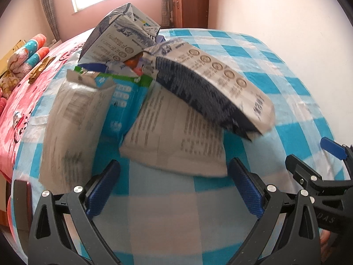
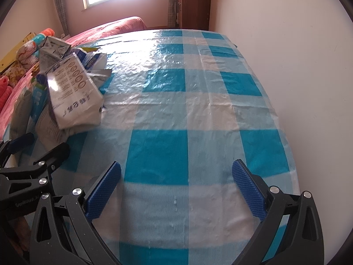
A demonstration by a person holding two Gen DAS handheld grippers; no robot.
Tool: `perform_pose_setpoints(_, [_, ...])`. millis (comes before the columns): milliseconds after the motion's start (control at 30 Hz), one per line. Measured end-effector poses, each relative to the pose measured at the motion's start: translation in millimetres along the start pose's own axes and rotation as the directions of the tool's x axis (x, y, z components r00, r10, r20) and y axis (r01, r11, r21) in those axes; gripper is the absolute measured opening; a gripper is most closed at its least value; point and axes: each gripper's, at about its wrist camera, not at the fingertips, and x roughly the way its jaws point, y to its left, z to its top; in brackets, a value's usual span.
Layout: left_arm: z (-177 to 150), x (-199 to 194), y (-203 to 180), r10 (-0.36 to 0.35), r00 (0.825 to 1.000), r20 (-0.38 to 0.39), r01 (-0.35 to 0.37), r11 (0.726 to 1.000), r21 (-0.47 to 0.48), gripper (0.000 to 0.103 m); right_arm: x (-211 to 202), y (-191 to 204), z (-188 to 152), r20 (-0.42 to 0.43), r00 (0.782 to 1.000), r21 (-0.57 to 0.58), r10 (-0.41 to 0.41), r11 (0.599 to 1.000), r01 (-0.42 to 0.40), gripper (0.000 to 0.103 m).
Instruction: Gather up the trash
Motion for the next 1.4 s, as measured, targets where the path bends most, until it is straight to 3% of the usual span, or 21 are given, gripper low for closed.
perform_pose_setpoints(167, [-14, -30, 3, -0.007, 0.999, 0.050, 0.006, 1.000, 0.019, 0.099, -13, -3, -13, 0.001, 1.000, 0.024, 0.013, 1.000, -0.013, 0.099])
perform_pose_setpoints(467, [-22, -90, 12, 0.034, 0.980, 0.199, -0.040, 0.999, 0.030, 0.099, -75, 5, -13, 0.159, 0.987, 0.004, 0.032, 0.999, -0.033, 0.099])
perform_pose_setpoints(700, [-19, -138, 29, 0.125, 0.929, 0.348, -0.124, 0.992, -0.023, 0.099, -126, 25, -4, 0.291, 0.956, -0.051, 0.044, 0.998, -0.031, 0.099])
perform_pose_setpoints(867, [-17, -161, 38, 0.166, 0.901, 0.401, -0.154, 0.986, -0.063, 0.099, -150, 40, -1, 0.344, 0.938, -0.089, 0.051, 0.996, -0.021, 0.099])
perform_pose_setpoints(1233, [-25, -196, 65, 0.111, 0.870, 0.480, -0.054, 0.990, -0.132, 0.099, -190, 55, -2, 0.426, 0.903, -0.110, 0.049, 0.994, -0.002, 0.099])
perform_pose_setpoints(1400, [-29, -203, 70, 0.125, 0.855, 0.503, -0.052, 0.986, -0.156, 0.099, -198, 59, -3, 0.447, 0.893, -0.116, 0.048, 0.993, 0.004, 0.099])
